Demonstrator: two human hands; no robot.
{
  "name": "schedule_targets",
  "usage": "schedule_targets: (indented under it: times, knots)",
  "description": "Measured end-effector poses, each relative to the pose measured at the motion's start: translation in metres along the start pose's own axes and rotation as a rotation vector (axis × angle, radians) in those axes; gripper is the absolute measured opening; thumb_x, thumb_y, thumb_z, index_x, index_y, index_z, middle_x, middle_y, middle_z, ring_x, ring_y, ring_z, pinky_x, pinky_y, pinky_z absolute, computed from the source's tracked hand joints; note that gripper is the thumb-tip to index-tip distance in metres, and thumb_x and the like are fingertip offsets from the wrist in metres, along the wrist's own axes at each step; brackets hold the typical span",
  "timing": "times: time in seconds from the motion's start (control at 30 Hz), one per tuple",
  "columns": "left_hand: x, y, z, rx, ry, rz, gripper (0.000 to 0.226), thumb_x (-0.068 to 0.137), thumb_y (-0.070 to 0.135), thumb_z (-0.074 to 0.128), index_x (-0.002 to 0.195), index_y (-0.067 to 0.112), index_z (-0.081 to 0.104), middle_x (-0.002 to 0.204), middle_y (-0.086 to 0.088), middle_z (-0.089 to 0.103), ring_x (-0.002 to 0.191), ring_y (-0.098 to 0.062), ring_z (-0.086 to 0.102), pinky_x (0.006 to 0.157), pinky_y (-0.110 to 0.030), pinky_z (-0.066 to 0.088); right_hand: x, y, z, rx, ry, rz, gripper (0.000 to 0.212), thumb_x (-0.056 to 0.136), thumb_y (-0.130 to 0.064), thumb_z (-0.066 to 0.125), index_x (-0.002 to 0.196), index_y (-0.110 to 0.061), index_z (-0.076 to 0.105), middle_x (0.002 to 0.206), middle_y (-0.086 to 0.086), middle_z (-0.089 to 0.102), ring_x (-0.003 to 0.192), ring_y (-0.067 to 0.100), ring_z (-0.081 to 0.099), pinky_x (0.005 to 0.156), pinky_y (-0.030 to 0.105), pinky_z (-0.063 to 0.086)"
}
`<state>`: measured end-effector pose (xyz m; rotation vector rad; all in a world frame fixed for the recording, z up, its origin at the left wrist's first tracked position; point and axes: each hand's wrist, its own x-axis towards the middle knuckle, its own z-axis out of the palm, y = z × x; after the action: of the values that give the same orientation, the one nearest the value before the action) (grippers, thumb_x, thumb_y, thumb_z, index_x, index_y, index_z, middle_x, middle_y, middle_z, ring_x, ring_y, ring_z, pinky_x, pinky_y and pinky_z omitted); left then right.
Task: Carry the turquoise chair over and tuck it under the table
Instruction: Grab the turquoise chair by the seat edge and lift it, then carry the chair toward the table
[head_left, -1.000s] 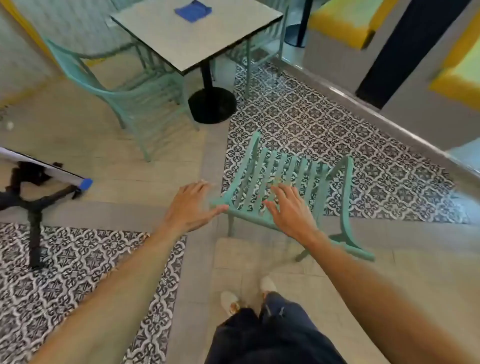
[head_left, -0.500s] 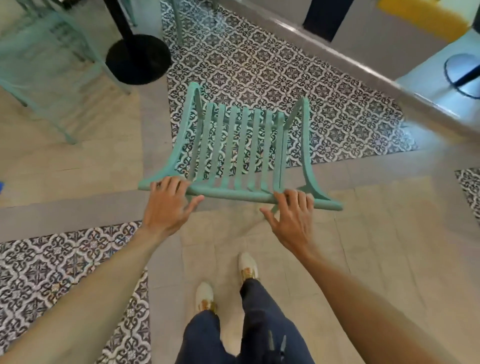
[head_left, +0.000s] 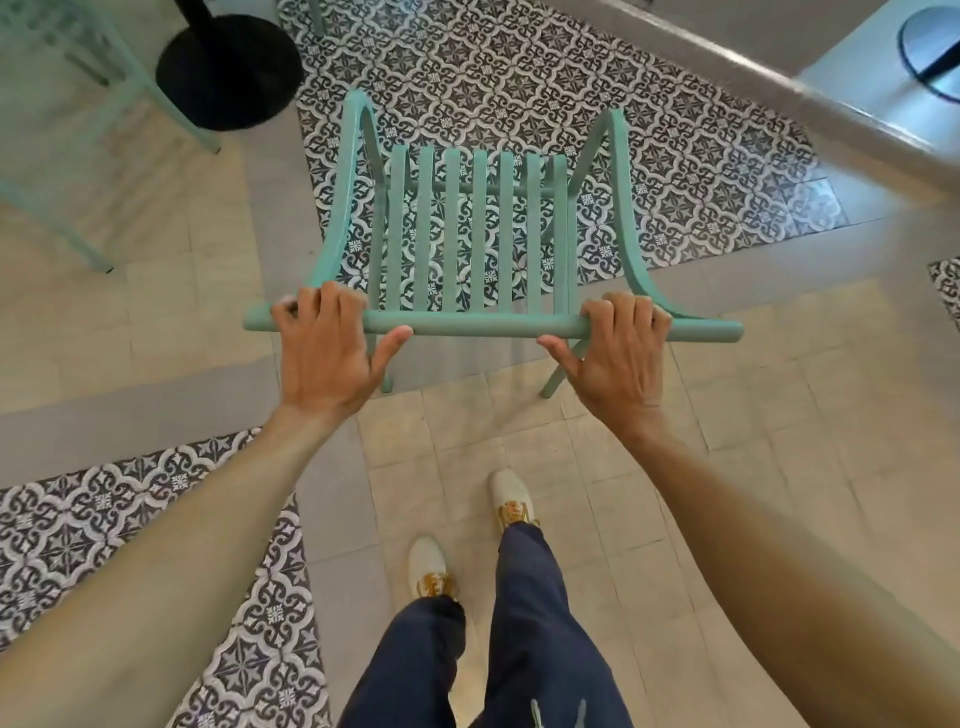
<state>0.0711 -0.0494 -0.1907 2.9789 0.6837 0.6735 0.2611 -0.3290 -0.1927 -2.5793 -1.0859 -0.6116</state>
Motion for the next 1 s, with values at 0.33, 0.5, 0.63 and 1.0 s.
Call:
schedule_targets:
  times: [0.33,0.5,0.63,1.0]
  knots:
    - [0.002,0.004,0.002,0.017,0.035,0.006,0.068,0.095,0.079,0.041,0.095,0.012,0.041,0.094,-0.01,0.042,0.084,-0.026,0.033,0.079,-0.045,0.026,0.002,-0.001,0.004,-0.037,0.032,0.006,0.067,0.099,-0.079,0.039,0.096,-0.013,0.05,0.095,0.009,0.052,0.089,0.026,0.039,0.085,0.042,0.035]
    - [0.01,0.012,0.005,0.013,0.037,-0.01,0.068,0.094,0.079,0.042,0.095,0.011,0.041,0.093,-0.011,0.044,0.084,-0.026,0.034,0.078,-0.044,0.027,0.011,0.01,0.008,-0.031,0.037,-0.016,0.067,0.099,-0.079,0.04,0.096,-0.013,0.051,0.094,0.009,0.053,0.088,0.026,0.039,0.084,0.042,0.035]
    - [0.023,0.026,0.012,0.021,0.038,-0.046,0.068,0.094,0.078,0.045,0.095,0.01,0.044,0.093,-0.011,0.046,0.085,-0.027,0.035,0.078,-0.044,0.028,0.029,0.03,0.016,-0.013,0.039,-0.046,0.067,0.098,-0.079,0.04,0.095,-0.013,0.052,0.095,0.009,0.054,0.088,0.026,0.041,0.084,0.042,0.035]
    - [0.084,0.089,0.044,0.054,0.056,-0.193,0.067,0.094,0.076,0.047,0.097,0.009,0.047,0.095,-0.013,0.048,0.085,-0.028,0.036,0.079,-0.045,0.028,0.116,0.12,0.06,0.089,0.017,-0.174,0.064,0.098,-0.079,0.041,0.095,-0.015,0.046,0.093,0.007,0.049,0.085,0.025,0.039,0.082,0.042,0.035]
